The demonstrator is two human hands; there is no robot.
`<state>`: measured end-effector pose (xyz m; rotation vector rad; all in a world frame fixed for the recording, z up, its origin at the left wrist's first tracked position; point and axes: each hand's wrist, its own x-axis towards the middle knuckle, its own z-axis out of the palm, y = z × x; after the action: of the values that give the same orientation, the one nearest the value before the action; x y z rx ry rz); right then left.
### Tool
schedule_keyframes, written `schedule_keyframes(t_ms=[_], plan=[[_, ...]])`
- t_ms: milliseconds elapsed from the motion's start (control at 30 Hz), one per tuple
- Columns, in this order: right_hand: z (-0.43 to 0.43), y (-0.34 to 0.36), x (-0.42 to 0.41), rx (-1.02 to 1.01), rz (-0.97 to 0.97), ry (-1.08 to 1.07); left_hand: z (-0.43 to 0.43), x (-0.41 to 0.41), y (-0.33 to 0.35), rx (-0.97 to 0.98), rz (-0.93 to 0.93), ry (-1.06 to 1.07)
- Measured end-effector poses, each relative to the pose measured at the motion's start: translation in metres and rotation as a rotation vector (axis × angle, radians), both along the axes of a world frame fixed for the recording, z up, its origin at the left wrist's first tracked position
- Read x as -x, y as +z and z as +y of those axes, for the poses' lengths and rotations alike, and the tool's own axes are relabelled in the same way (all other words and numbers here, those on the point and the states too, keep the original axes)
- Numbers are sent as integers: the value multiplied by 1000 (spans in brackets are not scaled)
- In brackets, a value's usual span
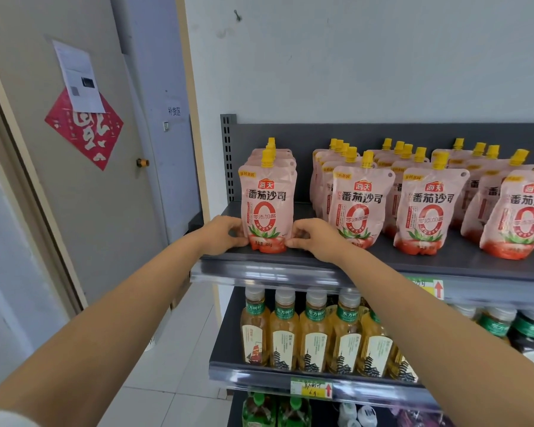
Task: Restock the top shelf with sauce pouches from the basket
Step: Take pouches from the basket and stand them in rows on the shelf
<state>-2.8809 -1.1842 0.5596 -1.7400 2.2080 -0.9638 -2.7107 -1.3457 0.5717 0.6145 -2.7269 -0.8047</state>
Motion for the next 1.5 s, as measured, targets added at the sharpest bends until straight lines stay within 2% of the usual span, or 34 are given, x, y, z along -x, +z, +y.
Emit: schedule_keyframes(t_ms=[233,567,667,800,867,1000,1167,1333,1500], plan=[[3,4,-5,12,18,34,-10,1,-3,120,-7,4],[-2,-1,-1,12,23,-69,-17,3,-6,185,-16,29],[-4,-1,-1,-12,28,-122,-12,8,-3,133,-27,30],[-5,-1,-5,-8,30,-164,2,8,11,-155,60,-28],[-4,0,-7,12,35,-186,5,6,16,-191,86,-48],[-4,3,-15,96,-52,-230,5,10,13,-197,138,-46],[-11,8,-24,30,14,-290,5,16,8,-177,170,-23],[-9,6,-27,25,-18,-333,7,15,6,-185,174,17],[2,3,-32,63,-72,-349,12,11,2,-151,240,145]])
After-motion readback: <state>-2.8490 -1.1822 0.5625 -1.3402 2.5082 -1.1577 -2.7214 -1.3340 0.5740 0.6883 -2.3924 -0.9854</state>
